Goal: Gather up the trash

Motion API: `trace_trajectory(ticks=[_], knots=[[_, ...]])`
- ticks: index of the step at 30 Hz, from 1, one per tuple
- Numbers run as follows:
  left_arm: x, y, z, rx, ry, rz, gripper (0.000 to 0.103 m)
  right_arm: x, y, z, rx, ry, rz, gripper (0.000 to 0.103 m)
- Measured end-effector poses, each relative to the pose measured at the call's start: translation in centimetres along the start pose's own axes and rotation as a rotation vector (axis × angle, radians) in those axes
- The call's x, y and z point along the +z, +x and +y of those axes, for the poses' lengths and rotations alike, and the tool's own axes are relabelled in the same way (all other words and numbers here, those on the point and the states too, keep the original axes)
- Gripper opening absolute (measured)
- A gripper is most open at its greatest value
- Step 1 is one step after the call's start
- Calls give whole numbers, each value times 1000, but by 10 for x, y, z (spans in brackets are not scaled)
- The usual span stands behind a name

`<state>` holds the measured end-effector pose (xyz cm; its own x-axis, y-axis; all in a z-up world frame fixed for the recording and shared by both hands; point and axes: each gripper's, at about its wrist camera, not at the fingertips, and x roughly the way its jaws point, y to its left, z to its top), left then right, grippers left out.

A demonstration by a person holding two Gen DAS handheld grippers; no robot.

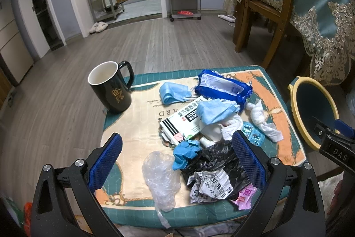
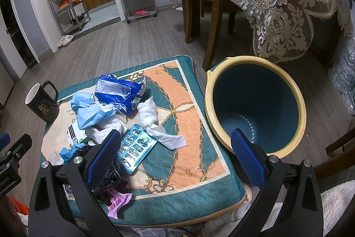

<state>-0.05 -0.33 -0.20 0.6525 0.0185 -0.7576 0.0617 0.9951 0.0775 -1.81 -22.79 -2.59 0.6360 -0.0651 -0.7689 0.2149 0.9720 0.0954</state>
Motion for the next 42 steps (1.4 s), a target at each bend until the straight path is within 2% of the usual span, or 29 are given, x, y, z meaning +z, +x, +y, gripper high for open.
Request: trace_trajectory(ticks=[10, 14, 16, 19, 22, 24, 25, 29, 32, 35, 42], knots=[[-1, 2, 2, 21, -2, 11, 98, 1, 3, -3, 1, -2, 15, 97], [7, 7, 4, 37, 6, 32, 98, 11, 11, 0, 19, -2, 55, 97], [19, 7, 10, 25, -2, 7, 98, 23, 16, 2, 34, -14, 68, 97], [37, 8, 19, 12, -22, -45, 98, 42, 21, 6, 42, -41, 29, 97], [56, 19, 21, -39, 32, -51, 98, 65, 33, 13, 66, -115, 12, 97], [63, 28, 22, -5, 81, -53, 98, 78, 40, 17, 106, -164, 10, 97], [66, 33, 24, -11, 87, -61, 98, 86, 45, 19, 125, -201, 7, 97], [72, 55, 41, -82, 0, -51, 98, 106, 70, 29, 193, -329, 24, 97], [76, 72, 50, -96, -10, -66, 98, 109, 89, 38, 228, -420, 25, 97], [79, 86, 51, -71, 21, -78, 98, 107, 110, 45, 288, -453, 55, 96], [84, 130, 43, -93, 101, -8, 98, 92, 151, 81, 358, -568, 133, 81]])
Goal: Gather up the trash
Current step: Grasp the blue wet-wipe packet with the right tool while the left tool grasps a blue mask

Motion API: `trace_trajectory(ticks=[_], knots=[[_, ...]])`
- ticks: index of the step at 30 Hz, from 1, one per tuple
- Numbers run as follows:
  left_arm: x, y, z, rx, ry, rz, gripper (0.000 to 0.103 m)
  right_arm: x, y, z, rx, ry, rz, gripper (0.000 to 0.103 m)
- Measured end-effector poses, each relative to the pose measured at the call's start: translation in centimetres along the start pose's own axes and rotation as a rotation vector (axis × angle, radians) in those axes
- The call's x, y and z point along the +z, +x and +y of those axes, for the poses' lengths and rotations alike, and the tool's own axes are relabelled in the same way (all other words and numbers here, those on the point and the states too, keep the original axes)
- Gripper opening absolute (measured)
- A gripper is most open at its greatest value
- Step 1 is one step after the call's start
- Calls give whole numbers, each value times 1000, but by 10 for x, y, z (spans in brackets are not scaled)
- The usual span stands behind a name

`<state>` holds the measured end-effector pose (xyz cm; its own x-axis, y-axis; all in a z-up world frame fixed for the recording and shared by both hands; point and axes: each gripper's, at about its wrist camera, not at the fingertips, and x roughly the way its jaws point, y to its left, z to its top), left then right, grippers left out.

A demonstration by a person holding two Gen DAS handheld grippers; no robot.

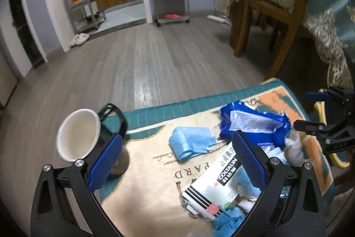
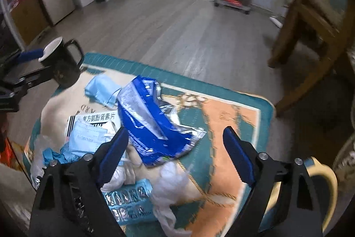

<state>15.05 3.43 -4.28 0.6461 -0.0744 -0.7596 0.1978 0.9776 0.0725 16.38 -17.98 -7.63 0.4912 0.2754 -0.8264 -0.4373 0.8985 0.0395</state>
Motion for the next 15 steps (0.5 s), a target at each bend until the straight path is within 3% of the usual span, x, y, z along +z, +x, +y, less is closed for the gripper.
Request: trace_trajectory(ticks=[9, 15], knots=[[-2, 33, 1, -32, -30, 69, 98, 5, 39, 12, 17, -82, 58, 62], [-4, 35, -1, -34, -16, 85, 98, 2, 56, 16, 17, -128, 109, 26]])
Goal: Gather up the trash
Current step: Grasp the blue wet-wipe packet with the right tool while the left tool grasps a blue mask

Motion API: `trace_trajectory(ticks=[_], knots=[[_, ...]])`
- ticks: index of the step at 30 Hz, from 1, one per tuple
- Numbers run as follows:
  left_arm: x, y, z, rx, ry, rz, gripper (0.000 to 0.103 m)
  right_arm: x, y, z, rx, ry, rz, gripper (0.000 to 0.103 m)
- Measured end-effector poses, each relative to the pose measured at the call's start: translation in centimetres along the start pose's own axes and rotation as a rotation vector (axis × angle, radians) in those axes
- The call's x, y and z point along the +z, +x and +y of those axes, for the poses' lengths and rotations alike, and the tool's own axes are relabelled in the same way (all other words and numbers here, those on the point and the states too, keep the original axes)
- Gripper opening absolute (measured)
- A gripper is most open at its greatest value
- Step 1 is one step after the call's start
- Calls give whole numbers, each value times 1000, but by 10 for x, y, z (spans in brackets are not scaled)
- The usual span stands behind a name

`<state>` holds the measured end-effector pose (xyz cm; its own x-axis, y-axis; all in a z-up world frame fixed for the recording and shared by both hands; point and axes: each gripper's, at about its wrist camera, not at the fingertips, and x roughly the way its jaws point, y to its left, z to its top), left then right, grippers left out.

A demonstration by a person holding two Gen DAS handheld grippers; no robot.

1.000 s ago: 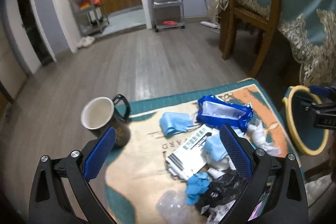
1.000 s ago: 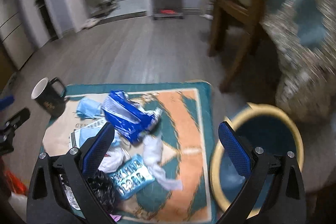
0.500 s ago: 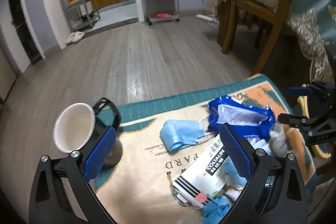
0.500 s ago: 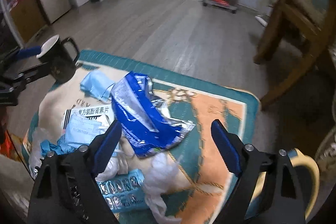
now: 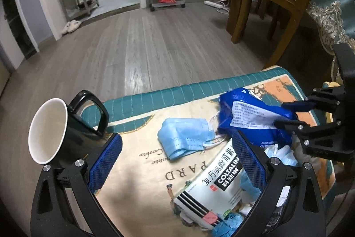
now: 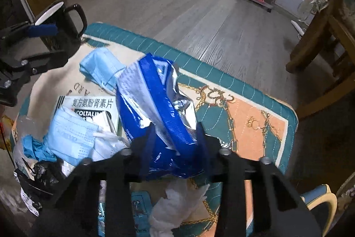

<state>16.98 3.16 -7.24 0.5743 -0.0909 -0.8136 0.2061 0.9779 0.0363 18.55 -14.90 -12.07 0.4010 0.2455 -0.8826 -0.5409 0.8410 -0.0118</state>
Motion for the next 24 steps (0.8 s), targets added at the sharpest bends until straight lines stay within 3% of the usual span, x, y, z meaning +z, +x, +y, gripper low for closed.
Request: trace_trajectory(ticks=[3, 14, 16, 18, 21, 24], knots=[[1, 8, 0, 18, -11, 21, 98, 0, -3, 1, 10, -8, -10, 14], [9, 48, -10, 46, 10, 84, 95, -3, -24, -9, 65, 47, -63, 13], [10, 56, -8, 41, -9, 106, 87, -3, -24, -9, 66, 48, -61, 13], [12, 63, -2, 30, -39, 132, 64, -6, -25, -12, 69, 49, -59, 13], [12, 67, 4, 22, -70, 152, 41, -7, -25, -16, 63, 50, -59, 13], [13, 64, 7, 13, -68, 148, 30, -8, -24, -19, 57, 63, -58, 13]])
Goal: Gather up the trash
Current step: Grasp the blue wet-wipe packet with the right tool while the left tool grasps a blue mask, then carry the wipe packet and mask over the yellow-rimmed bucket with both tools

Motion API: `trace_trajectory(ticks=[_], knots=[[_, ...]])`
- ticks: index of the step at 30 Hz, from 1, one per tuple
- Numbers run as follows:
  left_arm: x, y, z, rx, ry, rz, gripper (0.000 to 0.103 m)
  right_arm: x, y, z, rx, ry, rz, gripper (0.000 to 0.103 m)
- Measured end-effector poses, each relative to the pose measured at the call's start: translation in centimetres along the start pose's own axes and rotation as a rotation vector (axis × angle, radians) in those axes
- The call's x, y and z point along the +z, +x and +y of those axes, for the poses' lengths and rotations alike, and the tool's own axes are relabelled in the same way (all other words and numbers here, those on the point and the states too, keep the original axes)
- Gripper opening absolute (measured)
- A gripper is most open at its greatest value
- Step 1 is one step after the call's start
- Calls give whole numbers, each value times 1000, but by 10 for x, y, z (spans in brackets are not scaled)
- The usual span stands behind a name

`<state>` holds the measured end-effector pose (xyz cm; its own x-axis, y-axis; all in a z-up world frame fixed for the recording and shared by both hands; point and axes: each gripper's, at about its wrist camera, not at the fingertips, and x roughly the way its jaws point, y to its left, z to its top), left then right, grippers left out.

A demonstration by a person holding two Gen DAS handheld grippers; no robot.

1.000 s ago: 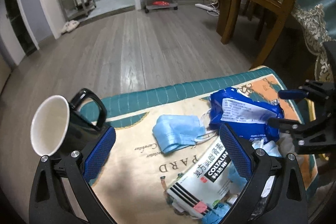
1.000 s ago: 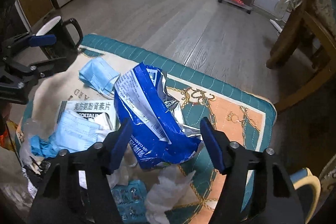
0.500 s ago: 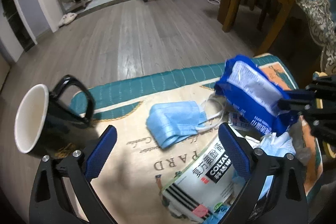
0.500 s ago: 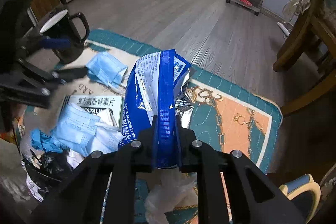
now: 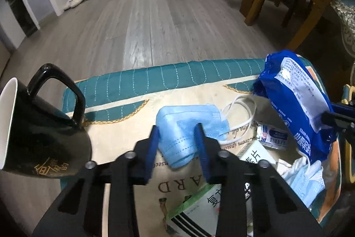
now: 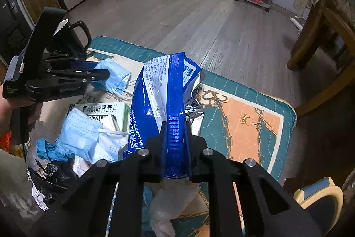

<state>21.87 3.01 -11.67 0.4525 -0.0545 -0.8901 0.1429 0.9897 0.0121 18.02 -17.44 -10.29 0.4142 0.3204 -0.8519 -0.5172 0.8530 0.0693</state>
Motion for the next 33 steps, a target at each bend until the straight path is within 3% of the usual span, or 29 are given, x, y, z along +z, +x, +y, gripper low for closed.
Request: trace_trajectory(ticks=[5, 9, 17, 27, 33], knots=[[-4, -5, -5, -10, 41, -13, 22, 1, -8, 0, -9, 3, -14, 13], [-3, -21, -8, -2, 53, -51, 21, 3, -23, 1, -23, 8, -37, 13], [2, -86, -14, -29, 24, -188, 21, 1, -81, 3, -66, 39, -110, 13], [-12, -160, -45, -61, 32, -311, 21, -34, -181, 0, -143, 100, -236, 13], [-20, -199, -92, -137, 79, -382, 21, -65, -215, -19, -196, 225, -252, 13]])
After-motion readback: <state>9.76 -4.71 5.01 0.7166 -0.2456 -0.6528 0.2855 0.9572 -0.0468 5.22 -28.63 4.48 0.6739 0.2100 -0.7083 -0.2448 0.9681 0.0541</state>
